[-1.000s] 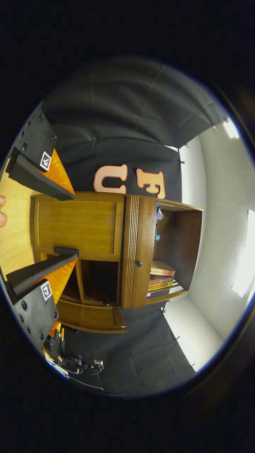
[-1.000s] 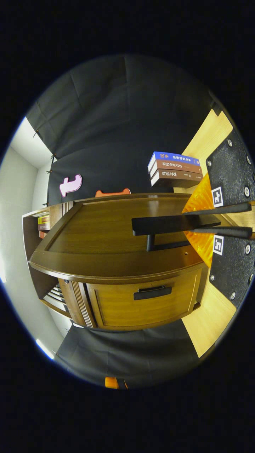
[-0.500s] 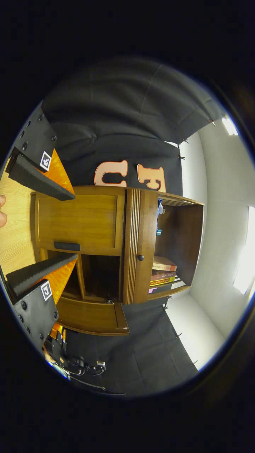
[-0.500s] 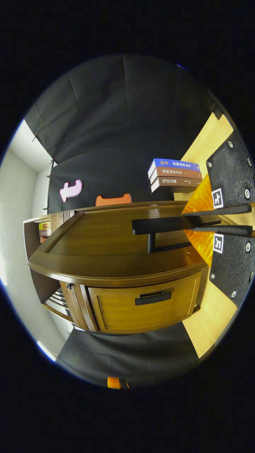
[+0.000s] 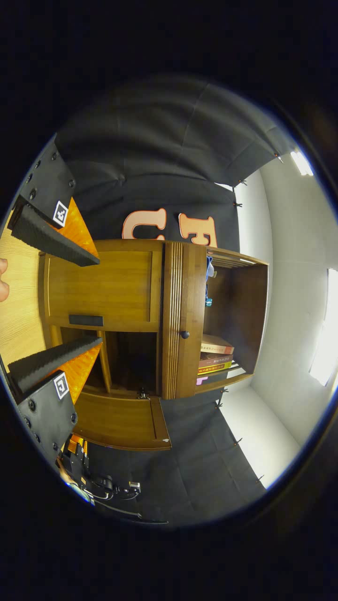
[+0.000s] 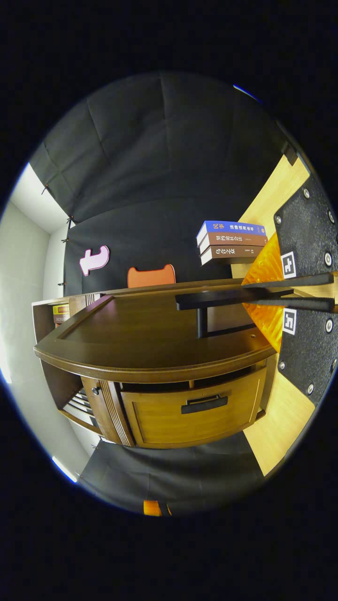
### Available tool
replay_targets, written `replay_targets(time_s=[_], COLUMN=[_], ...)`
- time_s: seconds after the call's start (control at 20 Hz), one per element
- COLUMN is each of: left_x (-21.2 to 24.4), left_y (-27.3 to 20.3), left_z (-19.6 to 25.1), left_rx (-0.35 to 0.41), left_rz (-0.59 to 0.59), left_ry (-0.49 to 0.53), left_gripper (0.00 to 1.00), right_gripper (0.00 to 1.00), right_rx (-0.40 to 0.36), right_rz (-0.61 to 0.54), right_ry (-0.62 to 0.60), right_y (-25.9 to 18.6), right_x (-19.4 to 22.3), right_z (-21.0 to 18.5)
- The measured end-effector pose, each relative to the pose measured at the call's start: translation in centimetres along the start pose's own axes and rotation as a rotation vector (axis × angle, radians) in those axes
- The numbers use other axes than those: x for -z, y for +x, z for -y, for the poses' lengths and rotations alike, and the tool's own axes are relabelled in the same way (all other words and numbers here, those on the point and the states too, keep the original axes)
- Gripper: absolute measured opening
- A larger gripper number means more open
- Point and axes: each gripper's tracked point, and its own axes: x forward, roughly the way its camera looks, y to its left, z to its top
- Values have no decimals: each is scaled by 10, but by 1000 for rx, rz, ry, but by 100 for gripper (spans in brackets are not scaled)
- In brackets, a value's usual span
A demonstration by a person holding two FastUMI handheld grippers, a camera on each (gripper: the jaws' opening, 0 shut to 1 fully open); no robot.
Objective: Open the right door of the double-door shoe cabinet with the right hand, and open the left door with the left hand.
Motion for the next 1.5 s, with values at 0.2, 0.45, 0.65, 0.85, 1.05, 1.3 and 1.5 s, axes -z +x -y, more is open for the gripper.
replay_targets(time_s=[0.2, 0.45, 0.65, 0.85, 1.05, 1.3, 1.5], left_x=[-2, -8, -8, 0, 6, 26, 47], left_y=[10, 25, 33, 45, 49, 63, 81], left_z=[12, 22, 25, 27, 24, 20, 22], left_rx=[15, 25, 19, 21, 7, 8, 23], left_rz=[9, 20, 27, 8, 4, -33, -56], left_ry=[3, 2, 0, -14, 3, -20, -33], left_gripper=[96, 98, 96, 96, 97, 96, 95], right_gripper=[6, 6, 6, 6, 5, 6, 8], right_rx=[-2, -19, -31, -40, -44, -45, -40], right_rz=[-8, -16, -23, -27, -32, -37, -40], right_ry=[25, 18, 13, 19, 19, 44, 55], right_y=[0, 2, 1, 4, 3, 1, 0], right_x=[-2, -2, -2, -2, -2, -2, 0], right_z=[15, 22, 27, 33, 36, 40, 45])
